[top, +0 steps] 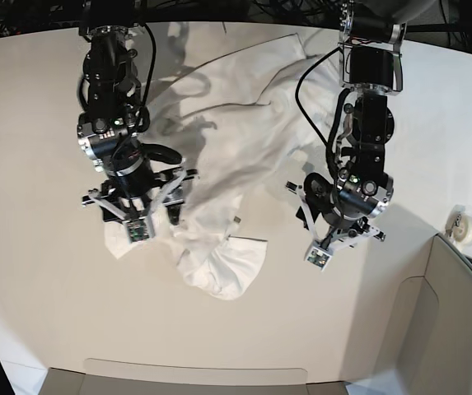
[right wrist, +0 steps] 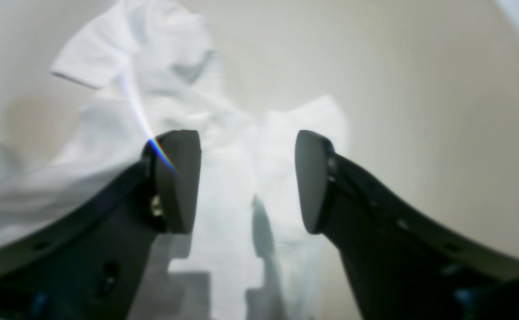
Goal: Layout the t-shirt on the table in an organized manner, then fold the t-shirt properly
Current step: 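Pull the grasped fabric with both grippers to flatten the shirt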
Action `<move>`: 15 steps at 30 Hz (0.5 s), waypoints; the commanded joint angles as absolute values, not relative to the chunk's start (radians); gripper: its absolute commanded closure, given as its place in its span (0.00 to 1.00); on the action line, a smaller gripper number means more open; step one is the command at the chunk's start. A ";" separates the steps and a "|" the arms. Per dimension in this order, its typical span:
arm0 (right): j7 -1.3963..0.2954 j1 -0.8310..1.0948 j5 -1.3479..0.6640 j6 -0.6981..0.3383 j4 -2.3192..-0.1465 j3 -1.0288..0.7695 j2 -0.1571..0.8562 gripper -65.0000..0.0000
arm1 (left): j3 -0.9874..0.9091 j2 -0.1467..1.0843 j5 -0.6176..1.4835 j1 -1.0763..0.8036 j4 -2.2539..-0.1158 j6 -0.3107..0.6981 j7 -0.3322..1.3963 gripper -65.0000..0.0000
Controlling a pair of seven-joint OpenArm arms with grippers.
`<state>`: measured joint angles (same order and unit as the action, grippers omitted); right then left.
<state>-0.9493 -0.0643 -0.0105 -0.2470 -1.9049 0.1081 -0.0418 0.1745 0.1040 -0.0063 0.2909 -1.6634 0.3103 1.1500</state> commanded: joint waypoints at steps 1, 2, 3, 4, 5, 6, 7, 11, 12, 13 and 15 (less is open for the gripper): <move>-0.921 -0.104 -0.010 -0.249 -1.913 0.111 -0.058 0.44 | 0.173 0.102 -0.002 0.308 -1.679 0.309 1.141 0.61; -0.921 -0.122 -0.007 -0.249 -1.900 0.111 -0.071 0.44 | 0.173 0.102 -0.002 0.308 -1.679 0.309 1.139 0.61; -0.921 -0.139 -0.001 -0.249 -1.883 0.111 -0.081 0.44 | 0.173 0.102 -0.004 0.309 -1.682 0.309 1.139 0.61; -0.921 -0.163 0.015 -0.248 -1.865 0.113 -0.088 0.44 | 0.170 0.102 -0.004 0.309 -1.682 0.309 1.139 0.61; -0.921 -0.191 0.041 -0.240 -1.837 0.125 -0.104 0.44 | 0.154 0.102 -0.004 0.309 -1.684 0.309 1.142 0.61; -0.921 -0.223 0.081 -0.217 -1.797 0.150 -0.125 0.44 | 0.125 0.102 -0.004 0.309 -1.685 0.309 1.147 0.61; -0.920 -0.252 0.117 -0.193 -1.755 0.170 -0.142 0.44 | 0.102 0.102 0.001 0.309 -1.687 0.309 1.147 0.61; -0.898 -0.409 0.246 -0.111 -1.509 0.228 -0.157 0.43 | 0.051 0.168 0.004 0.300 -1.684 0.314 1.138 0.61; -0.869 -0.456 0.243 -0.102 -1.428 0.226 -0.157 0.43 | 0.048 0.174 0.004 0.300 -1.684 0.314 1.125 0.61; -0.839 -0.495 0.228 -0.101 -1.360 0.223 -0.157 0.43 | 0.051 0.179 0.004 0.297 -1.684 0.314 1.113 0.61; -0.780 -0.576 0.156 -0.101 -1.216 0.153 -0.157 0.43 | 0.048 0.183 0.004 0.275 -1.689 0.314 1.104 0.61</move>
